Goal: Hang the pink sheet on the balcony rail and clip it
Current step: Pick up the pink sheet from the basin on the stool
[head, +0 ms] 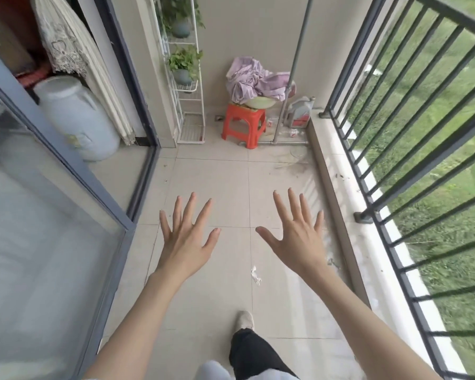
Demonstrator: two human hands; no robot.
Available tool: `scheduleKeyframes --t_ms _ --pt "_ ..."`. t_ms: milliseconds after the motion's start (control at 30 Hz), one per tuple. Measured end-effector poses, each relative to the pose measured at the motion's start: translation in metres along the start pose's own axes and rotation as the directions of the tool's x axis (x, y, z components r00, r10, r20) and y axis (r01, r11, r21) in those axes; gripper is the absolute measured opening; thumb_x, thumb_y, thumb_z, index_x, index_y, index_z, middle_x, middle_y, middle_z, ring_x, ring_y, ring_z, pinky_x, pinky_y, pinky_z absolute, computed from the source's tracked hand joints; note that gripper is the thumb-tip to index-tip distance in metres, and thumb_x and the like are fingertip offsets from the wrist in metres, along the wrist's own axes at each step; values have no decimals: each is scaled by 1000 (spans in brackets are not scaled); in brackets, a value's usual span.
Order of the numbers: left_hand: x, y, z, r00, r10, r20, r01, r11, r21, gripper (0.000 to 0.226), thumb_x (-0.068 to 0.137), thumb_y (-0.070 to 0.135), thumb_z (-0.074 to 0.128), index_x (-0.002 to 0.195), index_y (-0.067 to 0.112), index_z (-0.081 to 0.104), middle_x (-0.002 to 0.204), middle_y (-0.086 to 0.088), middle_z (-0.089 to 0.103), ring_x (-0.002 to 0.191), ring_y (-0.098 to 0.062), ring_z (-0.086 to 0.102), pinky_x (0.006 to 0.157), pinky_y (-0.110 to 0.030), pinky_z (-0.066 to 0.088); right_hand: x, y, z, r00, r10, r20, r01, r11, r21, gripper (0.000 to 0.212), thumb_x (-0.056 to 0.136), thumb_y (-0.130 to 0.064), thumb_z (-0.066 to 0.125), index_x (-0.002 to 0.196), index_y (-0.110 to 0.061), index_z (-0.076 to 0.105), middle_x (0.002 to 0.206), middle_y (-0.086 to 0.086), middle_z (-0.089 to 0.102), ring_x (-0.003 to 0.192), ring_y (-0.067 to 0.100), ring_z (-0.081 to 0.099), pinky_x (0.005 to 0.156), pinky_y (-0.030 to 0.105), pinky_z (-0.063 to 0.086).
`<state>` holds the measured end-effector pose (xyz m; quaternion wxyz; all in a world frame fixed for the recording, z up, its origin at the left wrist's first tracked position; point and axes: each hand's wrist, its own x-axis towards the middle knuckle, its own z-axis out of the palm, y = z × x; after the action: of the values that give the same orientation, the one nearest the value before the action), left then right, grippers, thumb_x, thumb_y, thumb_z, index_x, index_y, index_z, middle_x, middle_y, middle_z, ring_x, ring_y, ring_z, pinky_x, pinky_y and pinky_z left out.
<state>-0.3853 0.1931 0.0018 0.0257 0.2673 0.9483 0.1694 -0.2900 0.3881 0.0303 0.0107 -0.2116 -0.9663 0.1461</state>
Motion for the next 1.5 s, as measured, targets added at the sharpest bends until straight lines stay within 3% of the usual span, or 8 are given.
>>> scheduleKeyframes --t_ms 300,600,933,1067,1500 --pt "177 4 -16 997 13 -78 -7 997 73 70 82 57 15 146 28 22 157 -5 11 144 -29 1 111 -56 -4 179 16 -25 998 -55 31 56 998 -19 76 88 -63 36 147 -36 -3 158 -2 -8 145 20 -11 113 54 -5" --pt "350 -46 6 1000 -3 -3 3 1000 8 74 80 59 9 147 29 16 157 -3 7 145 -24 -5 112 -50 -11 364 1 -3 999 -28 36 28 1000 -13 76 87 -63 36 148 -35 0 159 0 -6 146 21 -9 114 54 -1" --pt "564 -88 -9 996 85 -5 -85 996 -28 70 82 56 15 145 26 22 157 -3 9 145 -23 1 115 -49 -3 563 -23 -14 999 25 -42 -23 999 47 73 88 -58 41 148 -33 9 159 0 3 146 22 0 115 52 3" --pt "632 -95 0 994 92 61 -90 996 -25 74 79 58 10 146 27 19 157 -3 6 145 -21 -3 114 -48 -5 630 -13 -13 998 68 -16 -67 997 47 73 88 -59 40 148 -35 6 159 -1 3 146 21 -2 115 51 2" --pt "911 -58 25 992 104 77 -102 994 -27 73 78 60 8 147 34 6 158 0 0 144 -18 -11 114 -44 -8 908 59 -40 998 62 -22 -61 997 46 72 88 -56 44 148 -32 12 158 2 7 146 22 1 115 53 3"
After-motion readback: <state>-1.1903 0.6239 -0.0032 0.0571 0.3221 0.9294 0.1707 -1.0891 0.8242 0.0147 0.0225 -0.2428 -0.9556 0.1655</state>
